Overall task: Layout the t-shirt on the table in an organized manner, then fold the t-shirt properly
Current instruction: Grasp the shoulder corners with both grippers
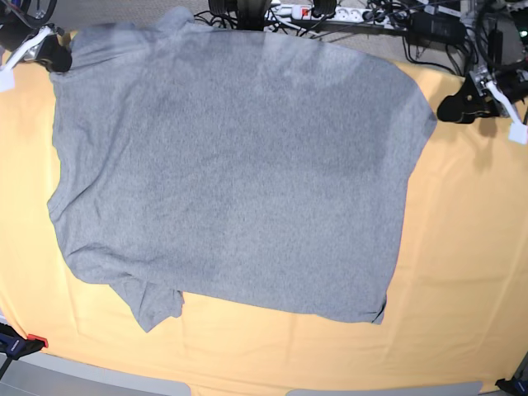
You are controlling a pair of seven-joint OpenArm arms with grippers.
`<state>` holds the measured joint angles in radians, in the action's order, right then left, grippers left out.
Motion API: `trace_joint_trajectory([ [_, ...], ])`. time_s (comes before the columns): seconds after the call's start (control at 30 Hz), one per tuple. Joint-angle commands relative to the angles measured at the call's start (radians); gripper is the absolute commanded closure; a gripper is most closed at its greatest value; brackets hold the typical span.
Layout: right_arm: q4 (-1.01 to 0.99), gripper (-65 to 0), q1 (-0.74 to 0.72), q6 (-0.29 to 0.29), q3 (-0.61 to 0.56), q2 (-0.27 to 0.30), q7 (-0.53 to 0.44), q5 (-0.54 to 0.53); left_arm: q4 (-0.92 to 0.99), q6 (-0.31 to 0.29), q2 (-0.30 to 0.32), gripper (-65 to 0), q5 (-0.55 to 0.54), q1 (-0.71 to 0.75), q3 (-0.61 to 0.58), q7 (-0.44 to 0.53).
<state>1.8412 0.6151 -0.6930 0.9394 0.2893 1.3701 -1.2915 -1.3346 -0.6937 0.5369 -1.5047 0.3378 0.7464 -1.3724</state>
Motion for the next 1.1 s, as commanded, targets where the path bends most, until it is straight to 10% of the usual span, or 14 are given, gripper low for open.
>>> trace_joint_trajectory([
  [0.0, 0.018, 0.0, 0.005, -0.005, 0.01, 0.024, -0.014, -0.018, -0.007, -0.004, 0.008, -49.4, 0.021, 0.003, -0.008, -0.024],
  [0.63, 0.018, 0.0, 0.005, -0.005, 0.01, 0.041, -0.014, -0.017, -0.063, -0.004, 0.02, -49.4, 0.021, -0.005, -0.346, -0.024],
  [1.07, 0.018, 0.0, 0.005, -0.005, 0.01, 0.04, -0.014, -0.018, -0.314, -0.004, 0.119, -49.4, 0.021, 0.067, -0.369, -0.024],
])
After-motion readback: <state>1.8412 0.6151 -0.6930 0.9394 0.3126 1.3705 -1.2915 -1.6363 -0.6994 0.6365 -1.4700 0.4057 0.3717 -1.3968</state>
